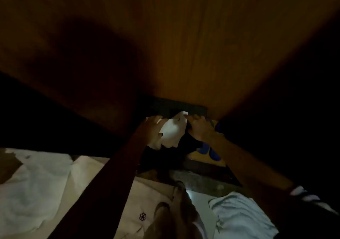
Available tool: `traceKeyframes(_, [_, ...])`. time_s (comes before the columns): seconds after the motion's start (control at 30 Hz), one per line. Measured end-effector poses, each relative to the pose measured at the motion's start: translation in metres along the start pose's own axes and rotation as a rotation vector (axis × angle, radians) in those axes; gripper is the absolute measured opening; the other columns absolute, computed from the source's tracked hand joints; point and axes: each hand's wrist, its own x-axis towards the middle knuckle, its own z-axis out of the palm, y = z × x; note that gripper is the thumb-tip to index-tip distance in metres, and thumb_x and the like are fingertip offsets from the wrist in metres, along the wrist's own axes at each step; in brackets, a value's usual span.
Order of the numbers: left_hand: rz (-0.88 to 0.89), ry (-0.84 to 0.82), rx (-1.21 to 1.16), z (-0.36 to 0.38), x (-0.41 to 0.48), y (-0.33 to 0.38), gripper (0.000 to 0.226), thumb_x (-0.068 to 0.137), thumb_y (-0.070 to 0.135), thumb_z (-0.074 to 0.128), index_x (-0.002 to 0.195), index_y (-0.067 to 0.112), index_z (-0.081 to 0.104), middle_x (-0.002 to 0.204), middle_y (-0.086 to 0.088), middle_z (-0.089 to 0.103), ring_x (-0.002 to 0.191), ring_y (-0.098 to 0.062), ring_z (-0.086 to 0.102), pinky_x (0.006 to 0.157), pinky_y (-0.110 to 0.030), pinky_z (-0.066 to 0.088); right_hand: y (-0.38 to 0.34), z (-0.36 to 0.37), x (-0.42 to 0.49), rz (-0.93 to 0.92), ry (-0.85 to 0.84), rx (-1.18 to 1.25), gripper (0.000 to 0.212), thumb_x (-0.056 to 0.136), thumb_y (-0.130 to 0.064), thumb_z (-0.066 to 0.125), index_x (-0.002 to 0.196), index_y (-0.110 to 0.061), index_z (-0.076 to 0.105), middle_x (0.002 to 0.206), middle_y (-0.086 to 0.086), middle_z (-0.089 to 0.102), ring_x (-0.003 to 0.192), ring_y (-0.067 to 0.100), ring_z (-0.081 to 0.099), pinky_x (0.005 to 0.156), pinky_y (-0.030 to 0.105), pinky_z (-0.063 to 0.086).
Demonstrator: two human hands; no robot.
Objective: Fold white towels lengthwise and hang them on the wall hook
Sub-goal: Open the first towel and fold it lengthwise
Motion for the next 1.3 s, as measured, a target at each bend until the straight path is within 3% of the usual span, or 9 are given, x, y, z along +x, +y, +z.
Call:
traceKeyframes(0.27, [-0.126,-0.134,0.084,0.129,0.115,-0.060,0.053,0.104,0.031,0.027,0.148,0.024,-0.003,0.160,-0.008,0.003,0.147,-0.020,0.010,0.117,-0.036,0.011,0.058,0.067,0.137,-0.017,-0.010,-0.059,0.061,0.102,-0.021,0.044,0.155,-0.025,0.014,0.156,0.012,0.023,0.137,0.039,0.026,0.107,0.055,0.034])
traceKeyframes(0.47, [-0.079,0.236,-0.074,0.180,0.150,-0.097,0.049,0.085,0.009,0.069,0.132,0.004,0.055,0.129,-0.028,0.055,0.112,-0.044,0.057,0.090,-0.057,0.048,0.082,0.100,0.198,-0.046,0.155,-0.059,0.061,0.101,-0.020,0.045,0.154,-0.032,0.017,0.154,0.009,0.028,0.135,0.035,0.029,0.105,0.049,0.032])
traceKeyframes(0.6, [-0.100,0.102,-0.018,0.193,0.151,-0.126,0.065,0.094,0.053,0.013,0.146,0.022,0.036,0.149,-0.013,0.038,0.135,-0.032,0.038,0.110,-0.047,0.030,0.086,0.115,0.216,-0.126,0.245,-0.075,0.057,0.102,-0.022,0.042,0.154,-0.033,0.020,0.155,0.008,0.029,0.134,0.032,0.031,0.103,0.043,0.032])
traceKeyframes(0.67, [-0.036,0.045,0.059,0.198,0.150,-0.137,0.075,0.089,0.055,-0.002,0.147,0.024,0.033,0.152,-0.007,0.034,0.140,-0.027,0.031,0.114,-0.044,0.023,0.086,0.123,0.222,-0.144,0.259,-0.089,0.056,0.102,-0.024,0.042,0.153,-0.033,0.021,0.153,0.008,0.033,0.134,0.030,0.031,0.100,0.041,0.030])
traceKeyframes(0.8, [-0.020,0.179,0.035,0.206,0.150,-0.141,0.042,0.096,0.033,0.041,0.132,0.017,0.057,0.134,-0.016,0.054,0.121,-0.038,0.052,0.100,-0.053,0.041,0.091,0.138,0.236,-0.147,0.304,-0.115,0.053,0.101,-0.022,0.043,0.152,-0.028,0.029,0.139,0.012,0.044,0.128,0.031,0.036,0.095,0.039,0.028])
traceKeyframes(0.9, [-0.059,0.295,0.041,0.211,0.152,-0.141,0.041,0.087,0.019,0.066,0.127,0.019,0.060,0.124,-0.017,0.058,0.112,-0.039,0.056,0.093,-0.054,0.042,0.091,0.143,0.239,-0.129,0.375,-0.074,0.049,0.098,-0.015,0.047,0.146,-0.019,0.041,0.127,0.016,0.050,0.119,0.034,0.042,0.093,0.038,0.028])
traceKeyframes(1.0, [-0.098,0.301,0.056,0.210,0.149,-0.136,0.044,0.087,0.016,0.065,0.130,0.019,0.058,0.122,-0.017,0.058,0.111,-0.037,0.055,0.092,-0.051,0.041,0.089,0.143,0.228,-0.127,0.422,0.058,0.040,0.095,-0.005,0.050,0.135,-0.007,0.053,0.121,0.022,0.053,0.111,0.038,0.049,0.093,0.039,0.033])
traceKeyframes(1.13, [-0.071,0.348,0.154,0.191,0.128,-0.119,0.052,0.068,0.006,0.080,0.118,0.012,0.067,0.102,-0.016,0.067,0.085,-0.034,0.067,0.075,-0.045,0.052,0.079,0.121,0.187,-0.173,0.456,0.221,0.037,0.095,-0.001,0.049,0.132,-0.001,0.055,0.120,0.024,0.052,0.102,0.038,0.056,0.088,0.040,0.045])
traceKeyframes(1.3, [-0.063,0.380,0.035,0.124,0.070,-0.100,0.045,0.091,0.010,0.058,0.136,0.013,0.052,0.125,-0.016,0.056,0.106,-0.034,0.058,0.084,-0.042,0.048,0.059,0.071,0.115,-0.129,0.561,0.234,0.027,0.096,-0.001,0.051,0.120,0.005,0.061,0.118,0.027,0.054,0.101,0.043,0.058,0.090,0.048,0.046])
